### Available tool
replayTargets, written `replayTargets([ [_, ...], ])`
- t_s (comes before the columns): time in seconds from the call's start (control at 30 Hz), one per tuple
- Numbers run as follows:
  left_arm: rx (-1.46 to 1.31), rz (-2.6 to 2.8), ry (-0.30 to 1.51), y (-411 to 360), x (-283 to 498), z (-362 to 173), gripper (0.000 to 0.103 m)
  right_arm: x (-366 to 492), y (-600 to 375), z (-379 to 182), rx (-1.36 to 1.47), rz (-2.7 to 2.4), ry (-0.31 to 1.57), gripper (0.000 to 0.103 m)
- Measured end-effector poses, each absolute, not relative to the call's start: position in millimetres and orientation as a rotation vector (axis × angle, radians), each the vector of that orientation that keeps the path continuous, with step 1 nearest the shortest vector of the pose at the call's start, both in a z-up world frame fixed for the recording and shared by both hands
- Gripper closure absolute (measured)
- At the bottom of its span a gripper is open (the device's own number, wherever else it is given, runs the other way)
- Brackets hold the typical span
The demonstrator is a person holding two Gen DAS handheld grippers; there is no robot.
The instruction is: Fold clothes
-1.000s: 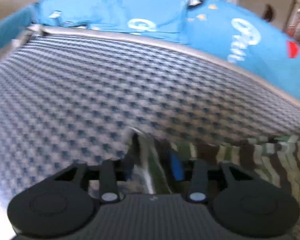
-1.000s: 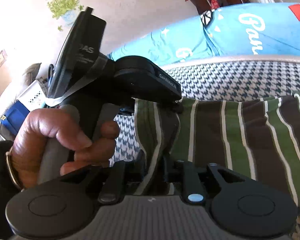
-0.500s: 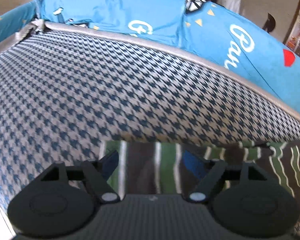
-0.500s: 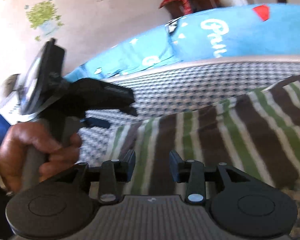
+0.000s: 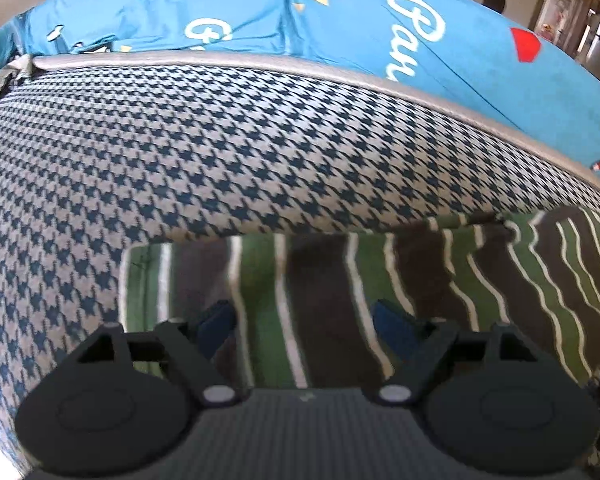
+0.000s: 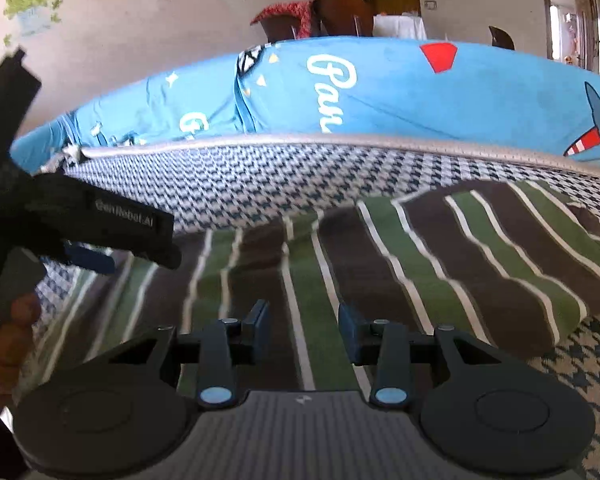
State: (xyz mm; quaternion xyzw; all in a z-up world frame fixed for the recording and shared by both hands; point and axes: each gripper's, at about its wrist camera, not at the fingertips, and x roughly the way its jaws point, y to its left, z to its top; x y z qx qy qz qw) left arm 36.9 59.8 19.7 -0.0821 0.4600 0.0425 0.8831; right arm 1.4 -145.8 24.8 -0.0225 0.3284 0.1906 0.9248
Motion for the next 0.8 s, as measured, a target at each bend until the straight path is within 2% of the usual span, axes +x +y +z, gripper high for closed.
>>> replayTargets([
  [0.17,-0.116,0.067,0.964,46.9,33.6,13.5,0.015,-10.5,-148.8,14.9,-0.105,0.39,0.693,0.064],
  [0.37,-0.069,0.054,0.968,37.7,27.2,11.6,0.013,-31.0,-155.2,10.7,-0.152,0.41,0.686,0.064],
  [0.5,-0.038,0.048,0.973,33.0,22.8,10.4,0.012,-37.4,-163.2,11.1,-0.125,0.427,0.7,0.064],
  [0.63,-0.002,0.044,0.975,26.5,19.3,8.1,0.005,-45.2,-168.3,13.1,-0.116,0.441,0.703,0.063],
  [0.8,-0.022,0.037,0.977,24.1,18.1,8.0,0.005,-45.8,-183.6,21.2,-0.045,0.415,0.691,0.064],
])
